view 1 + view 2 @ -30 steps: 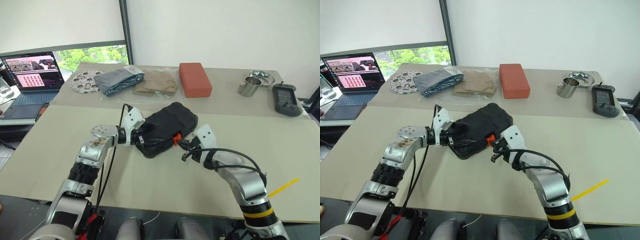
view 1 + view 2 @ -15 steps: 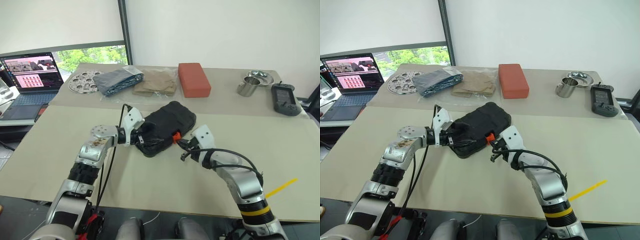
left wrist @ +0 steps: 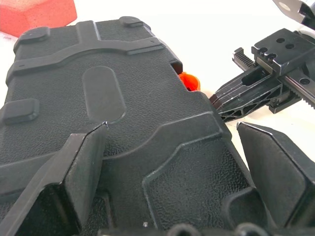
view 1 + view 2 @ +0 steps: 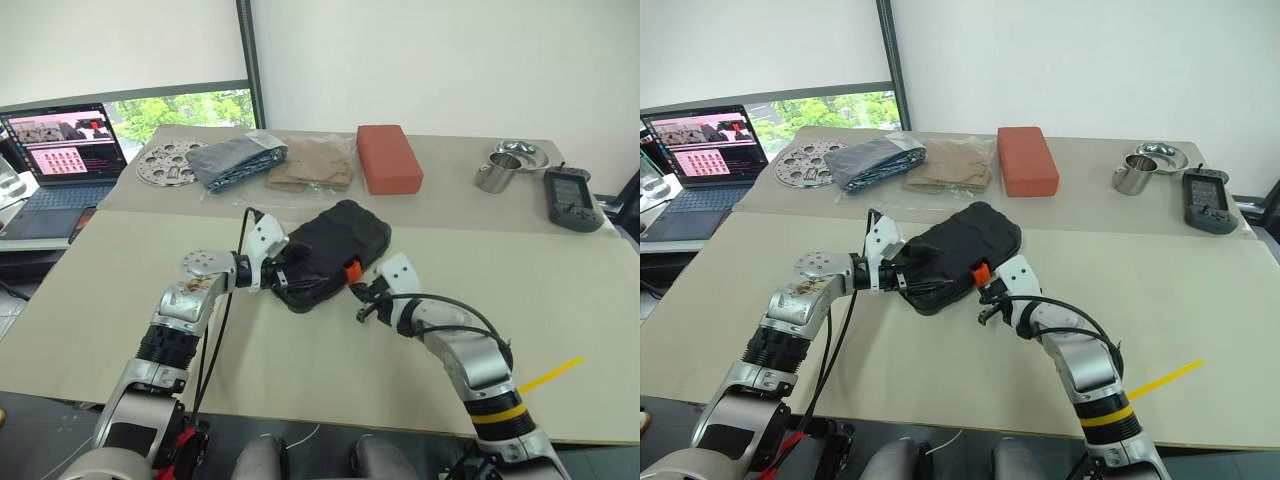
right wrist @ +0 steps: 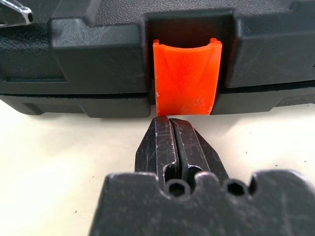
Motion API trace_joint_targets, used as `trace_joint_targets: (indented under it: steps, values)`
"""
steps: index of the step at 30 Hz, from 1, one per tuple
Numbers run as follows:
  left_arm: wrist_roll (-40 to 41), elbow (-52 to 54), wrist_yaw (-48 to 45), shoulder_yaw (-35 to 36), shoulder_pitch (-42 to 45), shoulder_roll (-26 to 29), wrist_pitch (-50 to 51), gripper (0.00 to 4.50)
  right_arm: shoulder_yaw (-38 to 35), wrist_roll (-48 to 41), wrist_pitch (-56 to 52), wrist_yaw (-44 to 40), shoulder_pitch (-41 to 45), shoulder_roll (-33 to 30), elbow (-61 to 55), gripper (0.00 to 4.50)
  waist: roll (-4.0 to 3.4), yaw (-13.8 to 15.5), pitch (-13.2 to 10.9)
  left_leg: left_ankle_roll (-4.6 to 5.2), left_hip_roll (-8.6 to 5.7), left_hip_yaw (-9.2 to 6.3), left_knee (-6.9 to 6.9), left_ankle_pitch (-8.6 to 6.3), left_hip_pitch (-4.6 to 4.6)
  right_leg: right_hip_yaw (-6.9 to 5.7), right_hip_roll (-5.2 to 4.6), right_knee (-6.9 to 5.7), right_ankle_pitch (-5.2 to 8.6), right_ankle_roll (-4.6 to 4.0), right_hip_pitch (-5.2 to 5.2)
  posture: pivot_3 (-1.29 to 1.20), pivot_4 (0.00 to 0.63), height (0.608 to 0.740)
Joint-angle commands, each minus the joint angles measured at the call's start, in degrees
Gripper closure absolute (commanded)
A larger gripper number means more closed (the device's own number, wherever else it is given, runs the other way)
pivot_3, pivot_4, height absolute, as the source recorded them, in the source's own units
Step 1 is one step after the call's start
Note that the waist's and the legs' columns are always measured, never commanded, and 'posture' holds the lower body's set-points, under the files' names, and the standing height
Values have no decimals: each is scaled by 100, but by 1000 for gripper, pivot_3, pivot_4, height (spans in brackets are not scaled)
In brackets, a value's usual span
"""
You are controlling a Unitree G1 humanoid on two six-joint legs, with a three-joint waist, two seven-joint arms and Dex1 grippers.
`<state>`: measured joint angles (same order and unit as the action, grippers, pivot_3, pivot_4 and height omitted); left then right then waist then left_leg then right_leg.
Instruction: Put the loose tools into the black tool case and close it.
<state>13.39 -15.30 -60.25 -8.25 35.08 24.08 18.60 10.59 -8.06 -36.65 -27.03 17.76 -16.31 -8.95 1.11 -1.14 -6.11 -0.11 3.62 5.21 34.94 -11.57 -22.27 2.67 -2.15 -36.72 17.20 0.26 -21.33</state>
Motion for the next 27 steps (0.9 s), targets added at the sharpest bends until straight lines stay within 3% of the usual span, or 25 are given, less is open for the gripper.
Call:
trace_joint_targets:
  steps: [1,6,11,15,19,24,27]
  values:
    - [-38,-61,-41,-114,1,-77,-29,0,-86,-54,298,-12,321,83,-254,4470,0,-1,-2,0,0,0,-1,0,0,0,0,0,0,0,0,0,150,740]
    - [-46,-93,23,-54,-19,-86,-126,0,27,74,284,-190,-10,-257,-297,4470,-1,13,-2,0,0,1,-5,0,-2,0,0,3,0,0,-1,0,150,740]
    - [249,80,110,343,-180,-53,-153,0,-382,-136,423,-413,-277,-586,-405,4470,1,28,-3,0,-1,1,-9,0,-7,0,-3,14,0,1,-1,0,150,740]
    - [622,415,198,855,-469,75,-114,0,-908,-434,924,-778,-479,-901,-357,3422,3,2,-9,0,3,1,-13,0,-9,1,-2,20,0,1,-2,0,150,740]
    - [866,1058,343,1225,-980,275,1,0,-1311,-662,1660,-1336,-719,-1248,-81,1955,3,3,-13,0,12,1,-22,0,-8,0,5,32,0,0,-1,0,150,740]
    - [1183,2333,602,1728,-2245,589,259,0,-1963,-999,2560,-2075,-965,-1665,641,198,2,8,-14,9,15,7,-32,-7,-6,0,-4,60,0,0,10,0,150,740]
    - [847,2727,907,1828,-3050,768,75,0,-2189,-1151,2939,-2480,-1021,-1865,1062,86,-1,15,-15,11,13,14,-31,-9,-4,4,-14,63,0,0,12,0,150,740]
